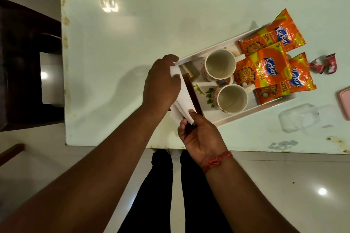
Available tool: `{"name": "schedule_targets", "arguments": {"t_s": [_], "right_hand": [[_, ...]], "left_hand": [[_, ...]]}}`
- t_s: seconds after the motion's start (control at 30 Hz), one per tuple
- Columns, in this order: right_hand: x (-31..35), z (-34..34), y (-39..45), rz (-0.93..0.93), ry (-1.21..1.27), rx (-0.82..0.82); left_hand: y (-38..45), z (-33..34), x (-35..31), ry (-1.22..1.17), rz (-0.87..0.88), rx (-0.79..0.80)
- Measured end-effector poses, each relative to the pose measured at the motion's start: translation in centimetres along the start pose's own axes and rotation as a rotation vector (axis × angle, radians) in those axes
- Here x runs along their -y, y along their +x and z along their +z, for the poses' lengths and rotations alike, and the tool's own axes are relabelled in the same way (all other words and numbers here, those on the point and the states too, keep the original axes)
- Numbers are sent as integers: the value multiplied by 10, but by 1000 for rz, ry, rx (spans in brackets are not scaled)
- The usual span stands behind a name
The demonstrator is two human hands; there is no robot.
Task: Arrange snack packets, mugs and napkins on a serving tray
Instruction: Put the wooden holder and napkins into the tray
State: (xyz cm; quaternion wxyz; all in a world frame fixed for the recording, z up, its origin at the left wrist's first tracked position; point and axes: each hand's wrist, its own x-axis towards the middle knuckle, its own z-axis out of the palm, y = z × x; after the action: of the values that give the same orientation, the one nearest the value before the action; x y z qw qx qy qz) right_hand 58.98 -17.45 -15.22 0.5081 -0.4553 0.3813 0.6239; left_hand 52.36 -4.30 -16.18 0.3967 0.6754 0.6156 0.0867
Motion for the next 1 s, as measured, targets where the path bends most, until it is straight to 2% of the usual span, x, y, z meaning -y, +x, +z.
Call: {"name": "schedule_targets", "arguments": {"t_s": [0.23,0.53,0.63,0.77,0.9,1.0], "right_hand": [[6,-12,10,7,52,-96],[14,-15,26,2,-9,-190],[15,-20,24,4,-61,-224],[16,-31,9,-33,-130,-260],[21,-40,-13,-173,-398,-281],[26,-44,-26,-465,-848,-212]], "left_hand": [[7,14,-11,225,88,114],[14,29,-4,333,71,195],[11,30,-2,331,77,163],[-4,30,7,180,24,-10],[-35,33,22,-16,-127,-131],[-59,34,34,-142,-257,-109]]}}
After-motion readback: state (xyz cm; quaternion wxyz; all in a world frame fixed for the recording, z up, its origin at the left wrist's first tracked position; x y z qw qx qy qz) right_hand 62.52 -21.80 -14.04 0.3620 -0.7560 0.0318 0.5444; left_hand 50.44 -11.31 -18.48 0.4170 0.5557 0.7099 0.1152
